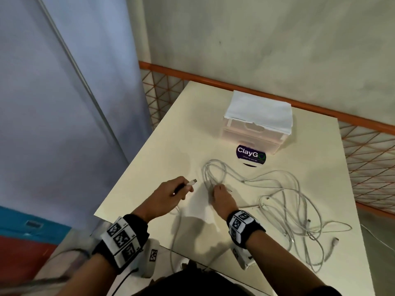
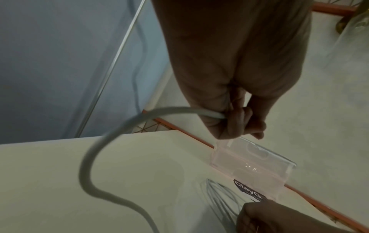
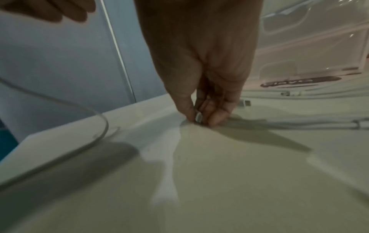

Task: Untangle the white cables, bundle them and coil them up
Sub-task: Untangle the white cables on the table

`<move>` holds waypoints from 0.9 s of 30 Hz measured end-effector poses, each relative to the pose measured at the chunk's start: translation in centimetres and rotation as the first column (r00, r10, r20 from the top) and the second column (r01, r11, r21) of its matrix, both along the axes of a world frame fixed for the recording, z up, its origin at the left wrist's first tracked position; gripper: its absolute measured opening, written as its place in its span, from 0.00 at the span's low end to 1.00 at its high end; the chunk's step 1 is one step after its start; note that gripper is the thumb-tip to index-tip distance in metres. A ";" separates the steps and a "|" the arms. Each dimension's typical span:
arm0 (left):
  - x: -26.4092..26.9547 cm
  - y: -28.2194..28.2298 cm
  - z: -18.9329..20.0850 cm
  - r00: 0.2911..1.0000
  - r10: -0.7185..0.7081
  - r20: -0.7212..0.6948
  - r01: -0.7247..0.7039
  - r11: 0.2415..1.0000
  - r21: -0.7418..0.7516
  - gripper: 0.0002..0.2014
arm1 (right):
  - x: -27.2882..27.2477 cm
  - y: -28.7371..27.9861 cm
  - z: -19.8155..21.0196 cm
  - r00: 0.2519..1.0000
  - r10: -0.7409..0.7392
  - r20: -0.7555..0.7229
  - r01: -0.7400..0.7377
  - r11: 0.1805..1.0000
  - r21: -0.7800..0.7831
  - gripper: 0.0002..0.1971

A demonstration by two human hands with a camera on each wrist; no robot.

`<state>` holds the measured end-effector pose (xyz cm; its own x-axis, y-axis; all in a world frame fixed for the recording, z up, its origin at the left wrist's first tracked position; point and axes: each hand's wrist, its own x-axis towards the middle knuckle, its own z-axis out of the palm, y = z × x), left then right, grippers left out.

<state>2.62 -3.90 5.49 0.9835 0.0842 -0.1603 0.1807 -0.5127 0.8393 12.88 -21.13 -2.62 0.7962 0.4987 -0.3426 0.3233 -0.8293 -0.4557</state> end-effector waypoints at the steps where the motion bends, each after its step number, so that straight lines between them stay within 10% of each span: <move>1: 0.0 0.1 0.0 1.000 0.015 0.011 -0.015 1.000 -0.003 0.10 | 0.3 -0.2 0.6 1.000 -0.011 -0.004 0.011 1.000 0.010 0.17; 13: 6.0 -4.5 3.5 0.945 0.096 0.312 0.003 0.953 -0.303 0.10 | 4.0 -2.5 19.0 0.987 0.128 -0.092 -0.066 0.863 0.501 0.09; 21: 7.1 -6.5 5.1 0.946 0.083 0.313 0.078 0.879 -0.470 0.10 | 3.9 -2.8 16.3 0.972 -0.113 -0.208 0.233 0.613 0.755 0.17; 27: 8.1 -4.9 7.5 0.910 0.205 0.361 0.036 0.827 -0.561 0.10 | 1.6 -1.7 10.7 0.923 0.212 -0.320 0.015 0.812 0.583 0.25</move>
<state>10.71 -8.80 12.96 0.9642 0.1869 0.1880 -0.2008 0.0519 0.9782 14.44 -22.80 8.09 0.6114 0.7603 -0.2196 0.1110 -0.3572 -0.9274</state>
